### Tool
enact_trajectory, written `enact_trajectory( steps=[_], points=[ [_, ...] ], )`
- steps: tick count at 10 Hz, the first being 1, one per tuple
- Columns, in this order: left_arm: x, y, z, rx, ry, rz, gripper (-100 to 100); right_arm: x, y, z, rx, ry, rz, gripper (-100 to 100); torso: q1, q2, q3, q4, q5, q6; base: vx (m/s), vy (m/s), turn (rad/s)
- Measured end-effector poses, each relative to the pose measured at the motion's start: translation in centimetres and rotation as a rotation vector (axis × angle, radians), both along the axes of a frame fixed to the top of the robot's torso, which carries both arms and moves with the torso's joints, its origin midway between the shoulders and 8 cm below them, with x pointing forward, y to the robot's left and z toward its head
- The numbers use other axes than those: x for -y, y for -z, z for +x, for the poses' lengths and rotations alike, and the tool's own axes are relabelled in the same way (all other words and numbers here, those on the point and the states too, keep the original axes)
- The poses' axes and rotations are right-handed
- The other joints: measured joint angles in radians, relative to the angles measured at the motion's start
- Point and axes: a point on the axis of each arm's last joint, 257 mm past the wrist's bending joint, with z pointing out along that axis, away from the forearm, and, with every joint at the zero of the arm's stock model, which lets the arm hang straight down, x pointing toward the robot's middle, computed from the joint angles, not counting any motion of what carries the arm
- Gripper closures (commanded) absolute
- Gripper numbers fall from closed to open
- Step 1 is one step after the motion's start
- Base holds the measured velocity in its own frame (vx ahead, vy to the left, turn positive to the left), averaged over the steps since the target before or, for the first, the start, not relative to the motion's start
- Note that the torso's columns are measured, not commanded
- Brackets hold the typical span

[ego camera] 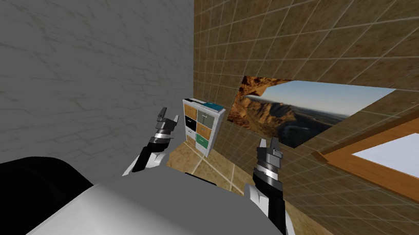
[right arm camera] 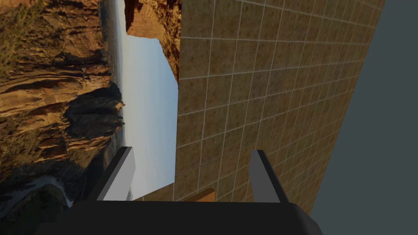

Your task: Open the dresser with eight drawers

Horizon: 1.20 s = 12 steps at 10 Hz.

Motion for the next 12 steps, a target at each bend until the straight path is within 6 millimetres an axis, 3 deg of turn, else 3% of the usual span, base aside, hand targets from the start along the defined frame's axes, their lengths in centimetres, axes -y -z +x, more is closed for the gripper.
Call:
enact_trajectory(
  steps=[2, 9, 10, 12],
  points=[
    [0.0, 0.0, 0.0, 0.0, 0.0, 0.0, 0, 0.0, 0.0, 0.0, 0.0, 0.0, 0.0, 0, 0.0, 0.104, -0.209, 0.105, 0.0, 0.0, 0.0, 0.0, 0.0],
    [0.0, -0.02, -0.01, 0.0, 0.0, 0.0, 0, 0.0, -0.02, -0.01, 0.0, 0.0, 0.0, 0, 0.0, 0.618, -1.234, 0.617, 0.0, 0.0, 0.0, 0.0, 0.0],
    [0.0, -0.02, -0.01, 0.0, 0.0, 0.0, -100, 0.0, -0.02, -0.01, 0.0, 0.0, 0.0, 0, 0.0, 0.691, -1.382, 0.691, 0.0, 0.0, 0.017, 0.0, -0.015],
    [0.36, 0.63, 0.54, -0.017, 0.018, 0.032, -100, 0.0, 0.01, 0.0, 0.0, 0.0, 0.0, 0, 0.0, 0.733, -1.471, 0.734, 0.0, 0.0, 0.031, -0.001, -0.028]
  ],
)
